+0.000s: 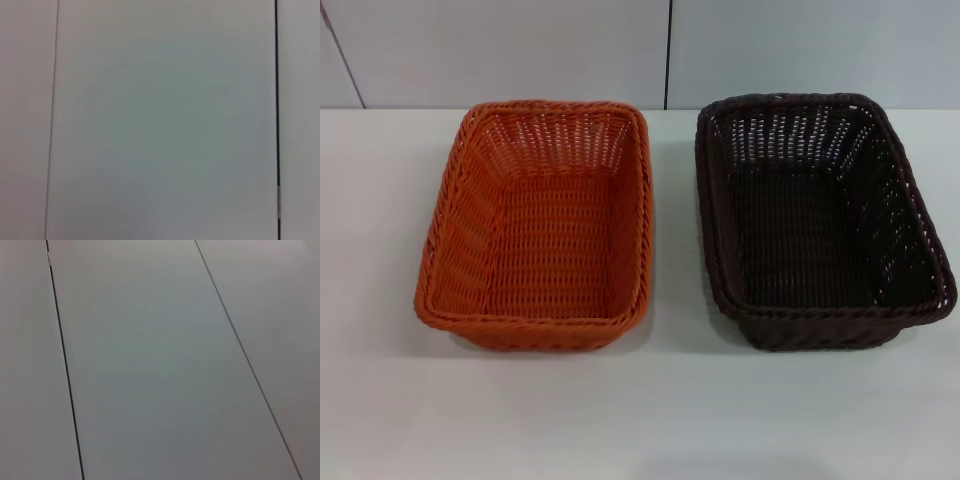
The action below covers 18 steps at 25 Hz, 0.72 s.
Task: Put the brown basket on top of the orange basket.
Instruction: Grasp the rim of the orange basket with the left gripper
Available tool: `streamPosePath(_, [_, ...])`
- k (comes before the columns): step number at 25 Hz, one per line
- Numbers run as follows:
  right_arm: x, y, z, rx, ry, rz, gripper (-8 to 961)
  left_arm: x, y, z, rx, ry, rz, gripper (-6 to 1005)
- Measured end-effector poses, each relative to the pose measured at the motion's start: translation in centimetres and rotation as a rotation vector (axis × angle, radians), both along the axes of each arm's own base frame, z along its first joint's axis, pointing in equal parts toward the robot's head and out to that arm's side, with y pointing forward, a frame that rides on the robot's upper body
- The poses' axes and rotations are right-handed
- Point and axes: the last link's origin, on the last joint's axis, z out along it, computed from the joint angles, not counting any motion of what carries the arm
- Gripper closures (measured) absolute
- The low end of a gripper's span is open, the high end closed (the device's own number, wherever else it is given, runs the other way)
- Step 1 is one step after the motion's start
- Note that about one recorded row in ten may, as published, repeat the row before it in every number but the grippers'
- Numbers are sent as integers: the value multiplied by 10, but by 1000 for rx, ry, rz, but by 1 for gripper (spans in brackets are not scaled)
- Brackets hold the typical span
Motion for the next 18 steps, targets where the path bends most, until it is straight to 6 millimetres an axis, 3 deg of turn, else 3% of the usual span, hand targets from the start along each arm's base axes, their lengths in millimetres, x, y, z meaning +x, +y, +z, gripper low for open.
streamPosePath(6, [0,0,0,0,0,1,123,6,7,-5,-36,4,-25,226])
streamPosePath(9, [0,0,0,0,1,0,124,15,33,-8,-170,-19,-32,233])
streamPosePath(12, [0,1,0,-1,1,1,124,15,33,-8,-170,-19,-32,239])
streamPosePath(13, [0,1,0,-1,1,1,124,31,50,-3,-276,-25,-51,242])
streamPosePath(17, [0,1,0,-1,1,1,123,50,60,9,-320,-31,-62,250])
streamPosePath(18, [0,1,0,-1,1,0,123,69,68,22,-366,-28,-46,252])
